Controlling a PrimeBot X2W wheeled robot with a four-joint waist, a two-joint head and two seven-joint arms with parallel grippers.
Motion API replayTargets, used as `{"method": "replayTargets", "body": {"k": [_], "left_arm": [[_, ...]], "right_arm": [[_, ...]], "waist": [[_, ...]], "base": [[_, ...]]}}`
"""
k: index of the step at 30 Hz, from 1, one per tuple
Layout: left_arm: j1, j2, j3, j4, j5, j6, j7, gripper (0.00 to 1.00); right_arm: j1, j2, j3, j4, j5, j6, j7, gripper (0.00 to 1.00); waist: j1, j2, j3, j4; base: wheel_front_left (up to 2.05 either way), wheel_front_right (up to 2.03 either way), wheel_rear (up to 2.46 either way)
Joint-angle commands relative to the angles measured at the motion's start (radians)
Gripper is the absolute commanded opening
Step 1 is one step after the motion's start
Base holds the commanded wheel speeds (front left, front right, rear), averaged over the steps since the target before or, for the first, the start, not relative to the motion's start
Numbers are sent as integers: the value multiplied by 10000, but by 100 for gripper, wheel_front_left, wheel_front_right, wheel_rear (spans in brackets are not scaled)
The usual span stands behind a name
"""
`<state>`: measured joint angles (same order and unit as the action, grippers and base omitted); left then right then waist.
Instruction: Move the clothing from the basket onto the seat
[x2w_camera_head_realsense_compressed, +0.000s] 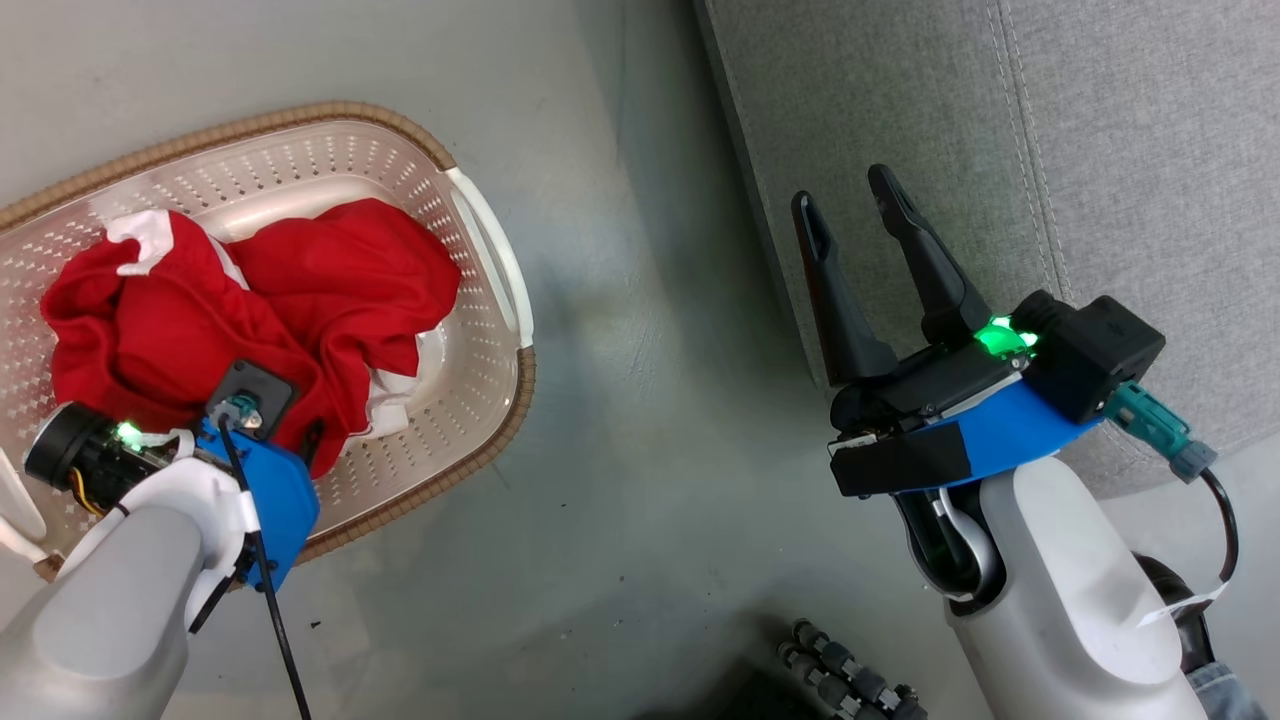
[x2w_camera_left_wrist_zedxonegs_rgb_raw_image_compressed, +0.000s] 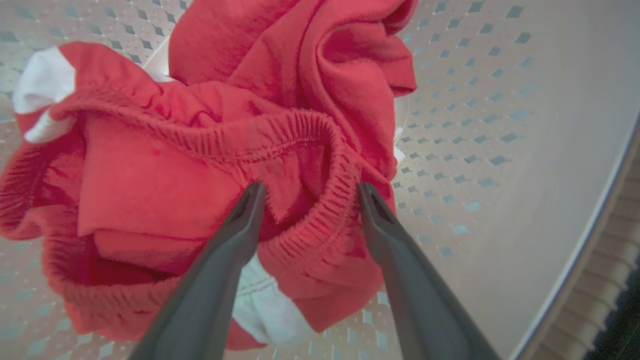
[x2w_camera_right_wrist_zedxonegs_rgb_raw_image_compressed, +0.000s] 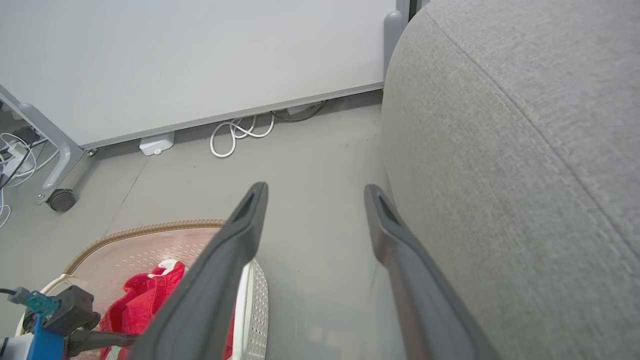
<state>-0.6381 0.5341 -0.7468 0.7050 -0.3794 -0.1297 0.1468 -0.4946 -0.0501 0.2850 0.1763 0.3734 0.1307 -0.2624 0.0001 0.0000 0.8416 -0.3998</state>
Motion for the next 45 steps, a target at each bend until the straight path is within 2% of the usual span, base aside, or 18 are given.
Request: {"method": "replayTargets", "body": {"k": [1, 9, 10, 11, 12, 14, 34, 45], "left_arm": [[-158, 74, -75, -41, -33, -10, 60, 100], [-487, 297, -797, 56, -5, 40, 526, 100], [-511, 271, -824, 95, 16, 52, 539, 83], [-527, 247, -849, 135, 18, 66, 562, 58], [-544, 226, -864, 165, 10, 75, 559, 46], [-584, 197, -880, 213, -3, 73, 513, 0], [-609, -230, -1002, 811, -446, 27, -60, 0], [-289, -1216, -825, 1509, -974, 207, -914, 0]], "right_arm": [[-178, -4, 13, -34, 94, 1, -36, 100], [-227, -4, 15, -7, 118, 1, -36, 100], [-228, -4, 12, -6, 118, 1, -36, 100], [-237, -4, 13, 0, 119, 1, -36, 100], [-247, -4, 12, 5, 120, 1, -36, 100], [-262, -4, 12, 13, 123, 1, -36, 100], [-229, -4, -140, 165, -55, 1, -36, 100], [128, -9, -324, 498, -617, 1, -36, 100]], "waist": [[-1, 0, 15, -4], [-1, 0, 145, -10], [-1, 0, 152, -6], [-1, 0, 158, -1], [-1, 0, 162, 3], [-1, 0, 169, 10], [-1, 0, -218, 213], [-1, 0, -1627, 858]], "base": [[0, 0, 0], [0, 0, 0], [0, 0, 0], [0, 0, 0], [0, 0, 0], [0, 0, 0], [0, 0, 0], [0, 0, 0]]}}
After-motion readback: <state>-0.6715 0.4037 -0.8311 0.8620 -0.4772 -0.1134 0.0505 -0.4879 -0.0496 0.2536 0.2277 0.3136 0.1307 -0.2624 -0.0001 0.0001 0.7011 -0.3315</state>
